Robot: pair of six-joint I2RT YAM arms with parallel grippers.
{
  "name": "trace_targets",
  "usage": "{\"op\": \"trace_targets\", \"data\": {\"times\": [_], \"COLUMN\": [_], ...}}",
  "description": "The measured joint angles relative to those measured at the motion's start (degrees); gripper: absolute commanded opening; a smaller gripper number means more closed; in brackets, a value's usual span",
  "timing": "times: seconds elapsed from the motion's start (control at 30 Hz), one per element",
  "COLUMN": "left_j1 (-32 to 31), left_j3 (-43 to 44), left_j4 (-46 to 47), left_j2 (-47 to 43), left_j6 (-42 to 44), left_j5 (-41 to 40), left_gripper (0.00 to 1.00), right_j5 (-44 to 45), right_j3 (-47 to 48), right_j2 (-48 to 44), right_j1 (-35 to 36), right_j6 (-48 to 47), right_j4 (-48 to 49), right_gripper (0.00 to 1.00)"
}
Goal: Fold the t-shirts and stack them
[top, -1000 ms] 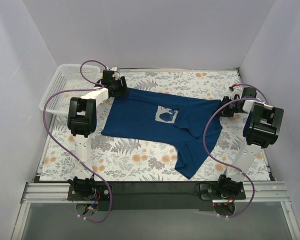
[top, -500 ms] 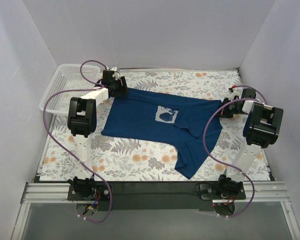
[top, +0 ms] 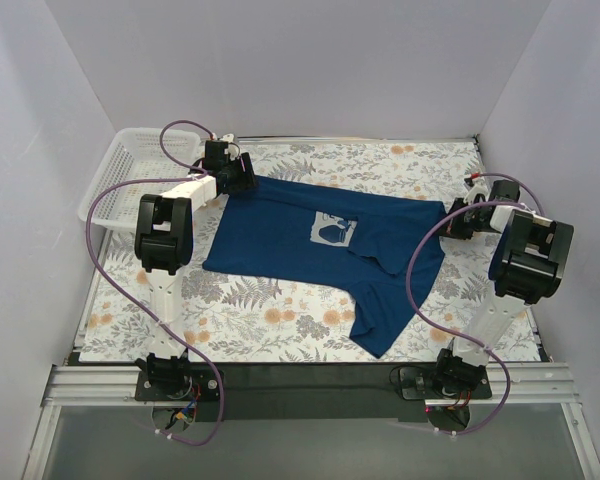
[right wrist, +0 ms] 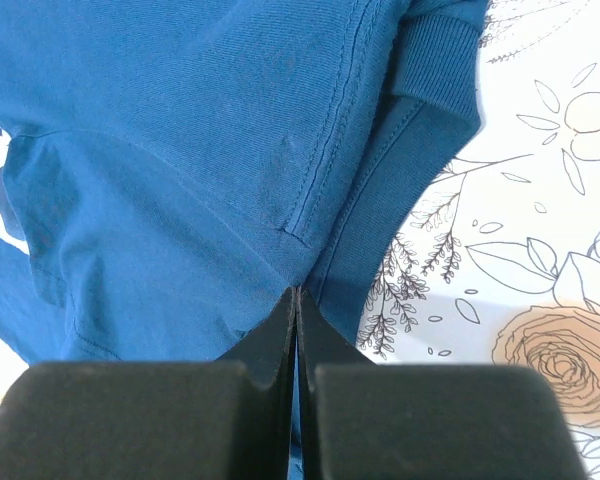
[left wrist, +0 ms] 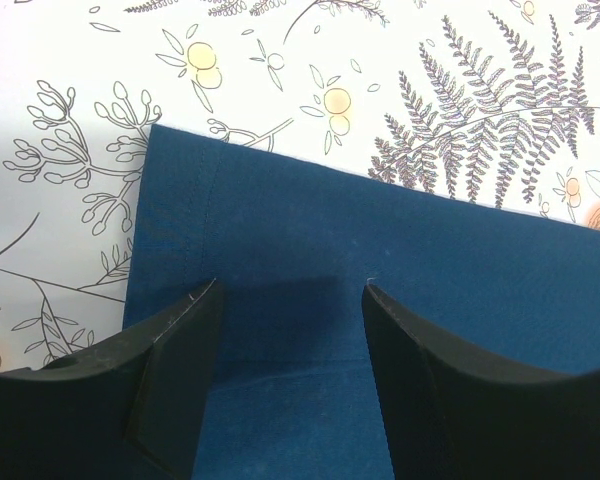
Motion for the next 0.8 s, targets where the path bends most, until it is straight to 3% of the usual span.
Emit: {"op": "trace_targets", "data": {"times": [0.23, 0.33, 0.37, 0.47, 0.63, 0.8], "left_j1": [0.02, 0.02, 0.02, 0.02, 0.13, 0.39], "left_j3": [0.0, 0.0, 0.04, 0.42, 1.18, 2.56], "left_j4": [0.0, 0.0, -0.02, -0.35, -0.7, -0.96], "left_j2": [0.02, 0.02, 0.02, 0.07, 0.07, -0.04], "left_j6": [0.04, 0.09, 0.11, 0.11, -0.04, -0.35], "left_j5": [0.02, 0.04, 0.04, 0.24, 1.18, 3.5], "left_gripper": [0.55, 0.56, 0.56, 0.59, 0.63, 0.67], "right_j5": [0.0, 0.0, 0.02, 0.2, -0.61, -8.41], "right_j3": [-0.2, -0.2, -0.2, -0.22, -0.42, -0.35], "right_j2": [-0.33, -0.33, -0.35, -1.25, -7.67, -13.29], "right_j1": [-0.13, -0.13, -0.15, -0.31, -0.39, 0.02], "right_j6": [-0.2, -0.37, -0.46, -1.51, -4.42, -14.14], "right_j4": [0.02, 0.0, -0.02, -0.13, -0.44, -3.78], "right_gripper": [0.01, 0.17, 0.27, 0.39, 0.43, 0.45]}}
